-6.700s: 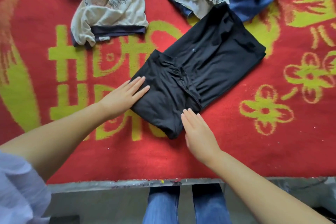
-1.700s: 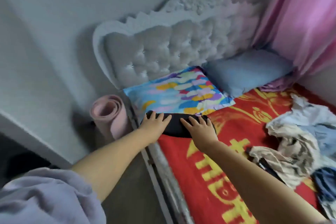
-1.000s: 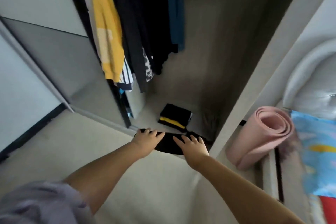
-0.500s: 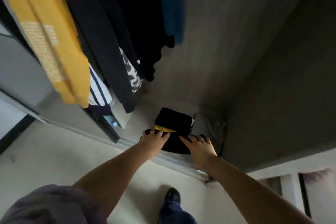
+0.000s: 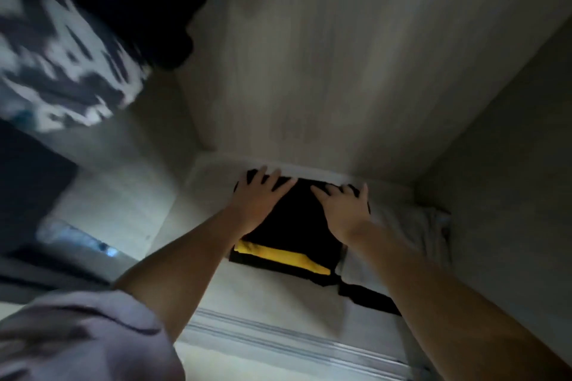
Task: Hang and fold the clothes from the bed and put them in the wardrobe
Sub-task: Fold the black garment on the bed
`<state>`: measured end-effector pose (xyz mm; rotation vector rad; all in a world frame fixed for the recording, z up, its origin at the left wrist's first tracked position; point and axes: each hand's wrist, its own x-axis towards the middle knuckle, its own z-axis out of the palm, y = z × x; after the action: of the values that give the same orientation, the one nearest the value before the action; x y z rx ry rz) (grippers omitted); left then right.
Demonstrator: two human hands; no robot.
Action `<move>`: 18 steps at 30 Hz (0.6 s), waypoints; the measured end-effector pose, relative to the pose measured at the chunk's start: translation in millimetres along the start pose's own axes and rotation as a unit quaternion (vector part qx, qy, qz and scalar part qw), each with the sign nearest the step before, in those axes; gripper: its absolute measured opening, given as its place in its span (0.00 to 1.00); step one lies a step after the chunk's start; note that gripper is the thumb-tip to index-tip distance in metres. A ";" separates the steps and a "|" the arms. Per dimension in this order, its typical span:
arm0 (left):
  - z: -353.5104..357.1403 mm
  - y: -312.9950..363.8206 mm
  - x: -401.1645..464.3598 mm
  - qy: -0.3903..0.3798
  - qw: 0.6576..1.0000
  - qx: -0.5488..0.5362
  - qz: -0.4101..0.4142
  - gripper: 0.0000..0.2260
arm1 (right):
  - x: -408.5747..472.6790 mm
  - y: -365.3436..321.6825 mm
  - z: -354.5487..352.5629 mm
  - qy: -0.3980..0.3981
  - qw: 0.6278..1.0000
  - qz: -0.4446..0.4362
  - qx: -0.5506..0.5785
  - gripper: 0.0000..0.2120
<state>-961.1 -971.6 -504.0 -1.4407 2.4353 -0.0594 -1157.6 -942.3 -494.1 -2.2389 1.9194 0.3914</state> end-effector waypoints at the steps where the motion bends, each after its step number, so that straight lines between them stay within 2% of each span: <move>1: 26.2 -0.6 13.8 0.022 1.000 0.001 -0.007 0.29 | 14.1 -3.2 23.4 0.014 1.000 0.011 0.001 0.31; 3: 82.8 2.9 34.9 0.028 1.000 -0.004 -0.011 0.30 | 33.8 -10.1 76.4 0.019 1.000 0.020 0.001 0.35; 5: 139.8 9.1 47.8 -0.010 1.000 -0.016 0.003 0.33 | 45.2 -15.2 131.2 -0.026 0.999 0.010 0.027 0.40; 7: 188.3 16.1 52.2 -0.071 0.996 -0.051 0.021 0.44 | 50.7 -18.3 179.1 -0.084 0.994 -0.010 0.066 0.46; 10: 228.2 28.5 44.5 -0.075 0.994 -0.077 0.005 0.54 | 48.6 -20.1 214.2 -0.101 0.991 -0.028 0.080 0.53; 12: 220.3 31.9 37.8 -0.123 0.990 -0.069 0.008 0.54 | 43.7 -22.4 207.2 -0.149 0.986 -0.027 0.068 0.51; 15: 170.5 25.2 28.9 -0.204 0.976 -0.067 0.028 0.47 | 42.3 -18.7 158.9 -0.244 0.969 -0.018 0.048 0.43; 17: 122.9 22.8 21.0 -0.216 0.973 -0.071 0.035 0.42 | 38.6 -15.4 113.9 -0.267 0.962 -0.007 0.059 0.38; 18: 97.1 24.4 16.4 -0.203 0.975 -0.081 0.031 0.39 | 33.0 -13.4 90.0 -0.255 0.965 0.000 0.067 0.35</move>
<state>-961.5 -962.0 -605.0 -1.2865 2.1812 0.4166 -1147.9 -944.9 -590.4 -1.8226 1.6176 0.7307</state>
